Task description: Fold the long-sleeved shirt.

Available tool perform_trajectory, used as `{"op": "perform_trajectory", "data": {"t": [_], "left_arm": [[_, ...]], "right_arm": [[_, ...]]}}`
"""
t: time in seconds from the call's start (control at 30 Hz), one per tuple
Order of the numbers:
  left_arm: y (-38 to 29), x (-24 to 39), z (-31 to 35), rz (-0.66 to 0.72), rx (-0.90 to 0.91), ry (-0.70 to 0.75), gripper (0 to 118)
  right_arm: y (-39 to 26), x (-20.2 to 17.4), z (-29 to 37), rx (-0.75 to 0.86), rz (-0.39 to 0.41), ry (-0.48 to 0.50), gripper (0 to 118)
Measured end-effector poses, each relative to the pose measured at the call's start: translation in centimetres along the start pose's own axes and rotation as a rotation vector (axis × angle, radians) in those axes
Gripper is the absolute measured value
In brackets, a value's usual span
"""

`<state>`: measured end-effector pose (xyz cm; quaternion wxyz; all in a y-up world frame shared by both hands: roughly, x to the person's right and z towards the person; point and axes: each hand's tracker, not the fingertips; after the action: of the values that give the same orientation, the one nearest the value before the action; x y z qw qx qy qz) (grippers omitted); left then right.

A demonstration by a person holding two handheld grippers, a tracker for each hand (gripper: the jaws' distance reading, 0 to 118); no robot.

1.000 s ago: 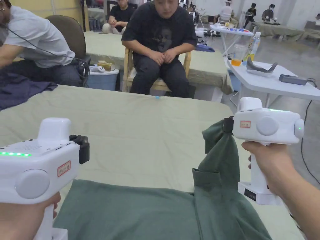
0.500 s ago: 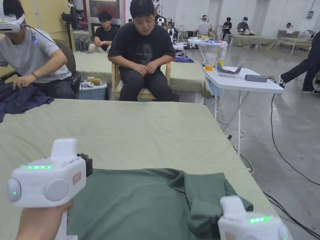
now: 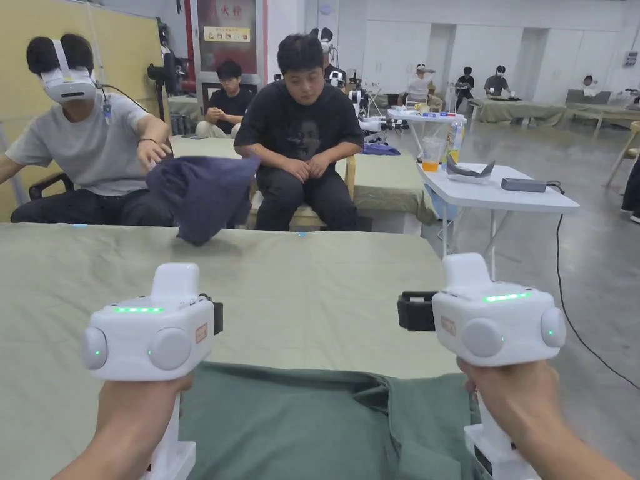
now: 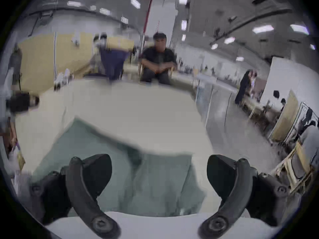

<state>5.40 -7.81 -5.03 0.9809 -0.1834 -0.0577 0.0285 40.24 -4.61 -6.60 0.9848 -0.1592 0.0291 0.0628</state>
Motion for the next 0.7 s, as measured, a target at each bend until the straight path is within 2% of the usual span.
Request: {"op": "perform_trajectory", "data": {"t": [0.03, 0.17, 0.2, 0.23, 0.27, 0.3, 0.33, 0.37, 0.4, 0.47, 0.63, 0.67, 0.7], "left_arm": [[1.2, 0.0, 0.0, -0.003, 0.024, 0.0, 4], [4.2, 0.2, 0.0, -0.012, 0.09, 0.042, 4], [4.5, 0.2, 0.0, -0.004, 0.098, 0.05, 4], [4.6, 0.0, 0.0, 0.002, 0.1, 0.042, 4], [4.4, -0.1, -0.1, 0.008, 0.106, 0.045, 4], [4.3, -0.1, -0.1, 0.008, 0.11, 0.049, 4], [4.1, -0.1, -0.1, 0.0, 0.117, 0.055, 4], [3.8, -0.2, -0.2, -0.015, 0.118, 0.057, 4], [3.4, -0.3, -0.3, -0.027, 0.118, 0.059, 4], [3.1, -0.8, -0.5, -0.03, 0.11, 0.057, 4], [2.7, -3.1, -2.4, -0.034, 0.084, 0.053, 4], [2.6, -3.9, -3.3, -0.036, 0.075, 0.045, 13], [2.5, -4.7, -4.1, -0.048, 0.066, 0.047, 43]], "right_arm": [[1.8, -0.1, 0.0, 0.039, -0.017, -0.006, 118], [4.1, -1.6, -1.1, 0.075, 0.017, -0.085, 118], [3.8, -2.0, -1.4, 0.073, 0.005, -0.097, 113], [3.2, -2.1, -1.8, 0.058, -0.021, -0.084, 113], [2.6, -2.1, -2.1, 0.053, -0.049, -0.054, 108], [2.1, -2.2, -2.6, 0.028, -0.074, -0.004, 89], [1.5, -2.4, -3.2, 0.011, -0.088, -0.003, 14], [0.4, -2.2, -3.3, 0.026, -0.094, -0.077, 10], [-0.2, -2.0, -3.5, 0.035, -0.083, -0.075, 10], [-0.9, -1.0, -4.1, 0.015, -0.123, -0.034, 10], [0.5, -0.2, -5.1, -0.007, -0.126, -0.028, 9], [0.5, -0.1, -5.4, -0.009, -0.112, -0.02, 10], [0.4, -0.1, -5.8, -0.012, -0.095, -0.009, 9]]}}
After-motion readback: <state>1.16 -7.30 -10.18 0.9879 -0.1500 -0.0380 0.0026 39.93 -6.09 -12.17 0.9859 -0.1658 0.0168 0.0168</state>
